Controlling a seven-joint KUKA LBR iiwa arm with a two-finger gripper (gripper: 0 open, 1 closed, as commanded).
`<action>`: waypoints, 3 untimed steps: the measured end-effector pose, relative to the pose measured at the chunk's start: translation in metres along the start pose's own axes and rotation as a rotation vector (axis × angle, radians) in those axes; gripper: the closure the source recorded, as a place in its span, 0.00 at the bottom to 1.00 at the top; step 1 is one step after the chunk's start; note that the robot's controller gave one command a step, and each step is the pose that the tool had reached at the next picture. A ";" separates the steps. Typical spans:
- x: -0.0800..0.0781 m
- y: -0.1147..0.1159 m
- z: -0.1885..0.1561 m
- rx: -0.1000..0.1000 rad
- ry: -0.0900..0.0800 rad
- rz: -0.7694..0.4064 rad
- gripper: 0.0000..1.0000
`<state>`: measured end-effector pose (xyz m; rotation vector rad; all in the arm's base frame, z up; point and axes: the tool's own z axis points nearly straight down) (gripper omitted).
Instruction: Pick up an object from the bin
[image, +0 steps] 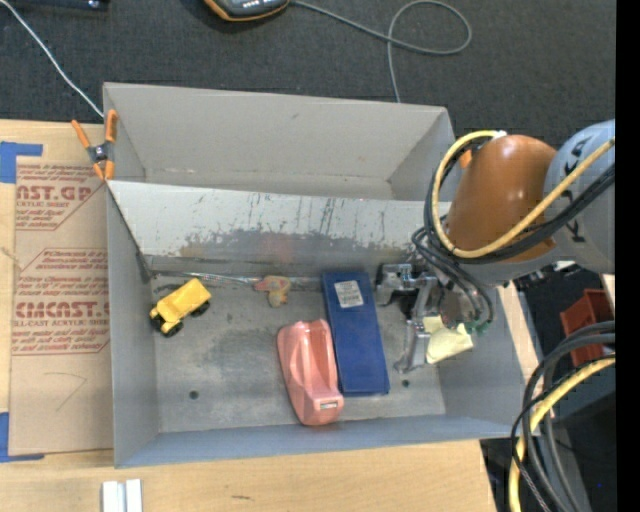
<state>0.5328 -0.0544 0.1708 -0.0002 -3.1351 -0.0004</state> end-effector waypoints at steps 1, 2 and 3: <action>-0.002 0.000 -0.005 0.001 -0.008 -0.001 0.00; 0.024 -0.045 0.045 0.000 -0.005 0.080 0.00; 0.035 -0.034 0.064 0.001 -0.004 -0.134 0.00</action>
Offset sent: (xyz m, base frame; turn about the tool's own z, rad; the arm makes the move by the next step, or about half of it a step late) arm -0.0328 -0.0592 -0.0584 0.1038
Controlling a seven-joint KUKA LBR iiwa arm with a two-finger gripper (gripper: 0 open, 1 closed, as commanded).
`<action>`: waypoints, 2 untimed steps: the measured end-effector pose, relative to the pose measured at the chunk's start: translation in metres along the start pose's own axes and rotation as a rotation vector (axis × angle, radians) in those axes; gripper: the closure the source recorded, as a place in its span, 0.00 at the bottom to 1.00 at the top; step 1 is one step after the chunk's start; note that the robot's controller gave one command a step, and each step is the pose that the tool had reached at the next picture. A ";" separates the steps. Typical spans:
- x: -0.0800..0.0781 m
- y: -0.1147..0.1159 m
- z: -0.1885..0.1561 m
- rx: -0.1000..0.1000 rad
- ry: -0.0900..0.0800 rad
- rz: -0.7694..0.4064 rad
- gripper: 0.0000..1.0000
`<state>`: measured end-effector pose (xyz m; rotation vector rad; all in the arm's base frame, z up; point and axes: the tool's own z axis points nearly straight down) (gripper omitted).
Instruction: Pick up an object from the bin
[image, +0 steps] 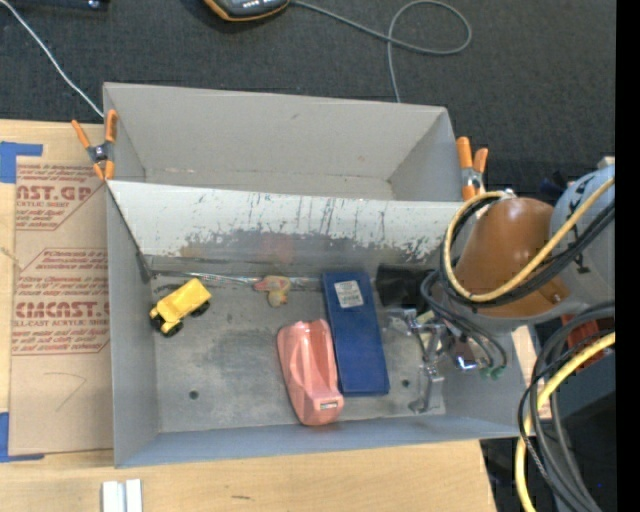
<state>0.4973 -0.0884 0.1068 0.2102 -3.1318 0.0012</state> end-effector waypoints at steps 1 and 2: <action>-0.011 0.018 0.012 -0.002 -0.001 -0.058 0.00; -0.005 0.054 0.016 0.000 -0.002 0.138 0.00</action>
Offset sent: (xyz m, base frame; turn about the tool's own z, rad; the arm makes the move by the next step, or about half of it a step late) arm -0.0068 0.0636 -0.0177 0.1042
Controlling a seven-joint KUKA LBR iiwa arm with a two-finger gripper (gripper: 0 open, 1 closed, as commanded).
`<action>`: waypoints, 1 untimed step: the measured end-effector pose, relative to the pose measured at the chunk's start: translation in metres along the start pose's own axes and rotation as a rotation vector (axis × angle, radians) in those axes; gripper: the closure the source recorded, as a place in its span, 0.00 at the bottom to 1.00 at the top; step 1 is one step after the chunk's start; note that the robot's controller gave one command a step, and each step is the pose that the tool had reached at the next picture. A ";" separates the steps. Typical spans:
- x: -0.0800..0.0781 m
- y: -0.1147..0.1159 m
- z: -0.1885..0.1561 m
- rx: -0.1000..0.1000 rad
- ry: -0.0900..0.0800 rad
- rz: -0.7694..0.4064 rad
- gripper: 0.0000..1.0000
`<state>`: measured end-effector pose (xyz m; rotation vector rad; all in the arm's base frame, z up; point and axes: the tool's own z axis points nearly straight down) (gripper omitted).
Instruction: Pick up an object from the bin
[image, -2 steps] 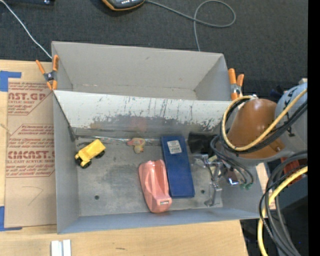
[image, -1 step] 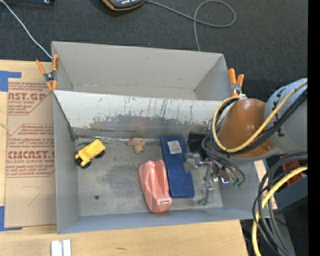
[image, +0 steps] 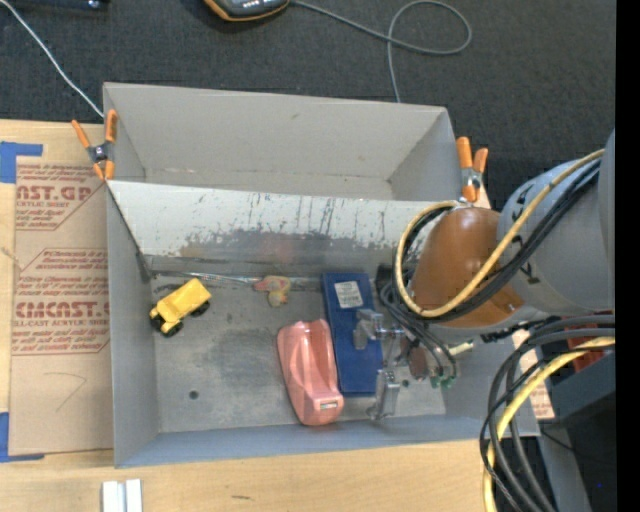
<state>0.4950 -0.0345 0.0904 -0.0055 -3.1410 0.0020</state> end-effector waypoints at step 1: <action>0.002 0.037 0.015 0.000 -0.008 -0.142 0.00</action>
Offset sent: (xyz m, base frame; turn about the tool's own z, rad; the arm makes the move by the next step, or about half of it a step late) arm -0.0120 0.0435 -0.0199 -0.3581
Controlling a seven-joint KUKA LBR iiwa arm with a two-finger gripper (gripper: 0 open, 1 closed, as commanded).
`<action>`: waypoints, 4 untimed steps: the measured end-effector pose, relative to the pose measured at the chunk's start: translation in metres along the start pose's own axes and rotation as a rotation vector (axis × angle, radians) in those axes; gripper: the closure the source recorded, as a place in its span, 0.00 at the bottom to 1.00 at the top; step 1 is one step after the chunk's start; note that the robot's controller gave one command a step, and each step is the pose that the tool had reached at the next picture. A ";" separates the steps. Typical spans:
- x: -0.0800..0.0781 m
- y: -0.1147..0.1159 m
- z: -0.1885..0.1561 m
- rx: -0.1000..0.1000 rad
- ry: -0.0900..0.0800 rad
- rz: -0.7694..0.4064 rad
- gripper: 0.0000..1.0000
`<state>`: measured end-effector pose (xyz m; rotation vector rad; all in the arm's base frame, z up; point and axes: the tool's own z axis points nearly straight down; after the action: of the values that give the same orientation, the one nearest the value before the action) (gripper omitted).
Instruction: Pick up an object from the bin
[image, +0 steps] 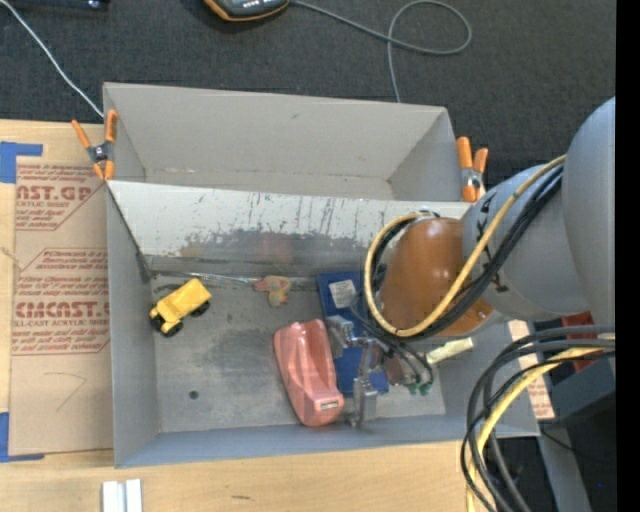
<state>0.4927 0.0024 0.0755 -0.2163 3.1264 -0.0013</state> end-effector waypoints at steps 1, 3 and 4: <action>0.007 0.007 0.004 0.002 0.004 -0.213 1.00; 0.002 0.017 -0.082 -0.001 0.010 -0.276 0.00; -0.004 0.021 -0.126 0.001 0.002 -0.305 0.00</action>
Offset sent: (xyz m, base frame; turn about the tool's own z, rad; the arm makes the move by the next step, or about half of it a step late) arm 0.0000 0.0000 0.0000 0.0000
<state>0.4926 0.0234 0.2015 -0.6885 3.0592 -0.0052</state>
